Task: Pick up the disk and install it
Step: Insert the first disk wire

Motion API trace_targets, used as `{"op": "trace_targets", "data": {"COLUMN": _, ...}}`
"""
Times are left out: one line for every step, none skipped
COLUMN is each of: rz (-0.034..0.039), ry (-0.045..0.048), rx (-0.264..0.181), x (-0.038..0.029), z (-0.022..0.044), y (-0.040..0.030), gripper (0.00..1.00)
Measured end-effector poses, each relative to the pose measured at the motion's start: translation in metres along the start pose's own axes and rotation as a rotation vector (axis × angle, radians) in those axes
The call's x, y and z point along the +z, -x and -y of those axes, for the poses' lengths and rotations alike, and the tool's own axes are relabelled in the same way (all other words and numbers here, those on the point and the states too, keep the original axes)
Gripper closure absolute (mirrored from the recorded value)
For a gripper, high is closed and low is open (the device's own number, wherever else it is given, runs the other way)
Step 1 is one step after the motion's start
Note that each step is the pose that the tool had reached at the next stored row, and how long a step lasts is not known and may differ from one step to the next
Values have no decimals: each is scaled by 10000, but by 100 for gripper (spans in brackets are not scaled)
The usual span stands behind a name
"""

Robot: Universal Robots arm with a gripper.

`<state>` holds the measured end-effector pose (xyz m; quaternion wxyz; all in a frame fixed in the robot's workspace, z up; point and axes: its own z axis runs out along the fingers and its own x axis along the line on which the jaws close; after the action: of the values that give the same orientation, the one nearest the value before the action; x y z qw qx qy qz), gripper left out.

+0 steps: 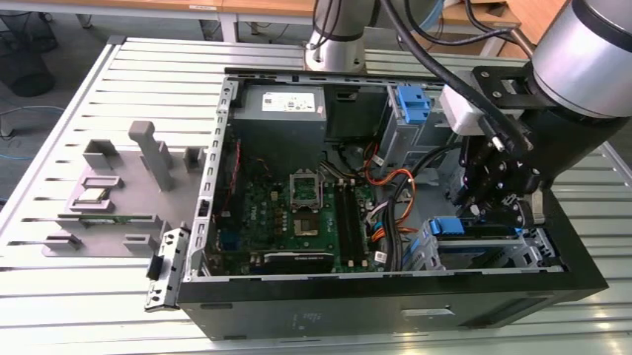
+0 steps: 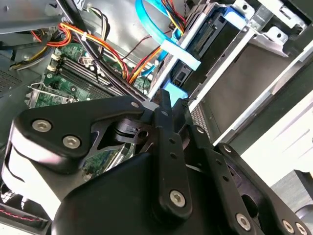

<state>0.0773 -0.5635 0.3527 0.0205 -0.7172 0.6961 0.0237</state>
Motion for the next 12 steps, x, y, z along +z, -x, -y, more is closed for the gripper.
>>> {"op": "trace_targets", "data": {"rz": 0, "ry": 1, "rx": 0, "x": 0, "z": 0, "y": 0, "gripper": 76}}
{"op": "trace_targets", "data": {"rz": -2, "ry": 1, "rx": 0, "x": 0, "z": 0, "y": 0, "gripper": 76}}
{"op": "trace_targets", "data": {"rz": -1, "ry": 1, "rx": 0, "x": 0, "z": 1, "y": 0, "gripper": 76}}
{"op": "trace_targets", "data": {"rz": -1, "ry": 2, "rx": -2, "x": 0, "z": 8, "y": -1, "gripper": 76}}
{"op": "trace_targets", "data": {"rz": -2, "ry": 4, "rx": -1, "x": 0, "z": 23, "y": -2, "gripper": 76}}
{"op": "trace_targets", "data": {"rz": 0, "ry": 6, "rx": 0, "x": 1, "z": 45, "y": -3, "gripper": 76}}
{"op": "trace_targets", "data": {"rz": 1, "ry": 10, "rx": 0, "x": 1, "z": 74, "y": -3, "gripper": 76}}
{"op": "trace_targets", "data": {"rz": -1, "ry": 15, "rx": 1, "x": 0, "z": 107, "y": -4, "gripper": 76}}
{"op": "trace_targets", "data": {"rz": 1, "ry": 19, "rx": 1, "x": 0, "z": 144, "y": -5, "gripper": 76}}
{"op": "trace_targets", "data": {"rz": 1, "ry": 24, "rx": 1, "x": 0, "z": 180, "y": -6, "gripper": 76}}
{"op": "trace_targets", "data": {"rz": 1, "ry": 30, "rx": 2, "x": 0, "z": 219, "y": -7, "gripper": 76}}
{"op": "trace_targets", "data": {"rz": 1, "ry": 35, "rx": 2, "x": 0, "z": 256, "y": -8, "gripper": 76}}
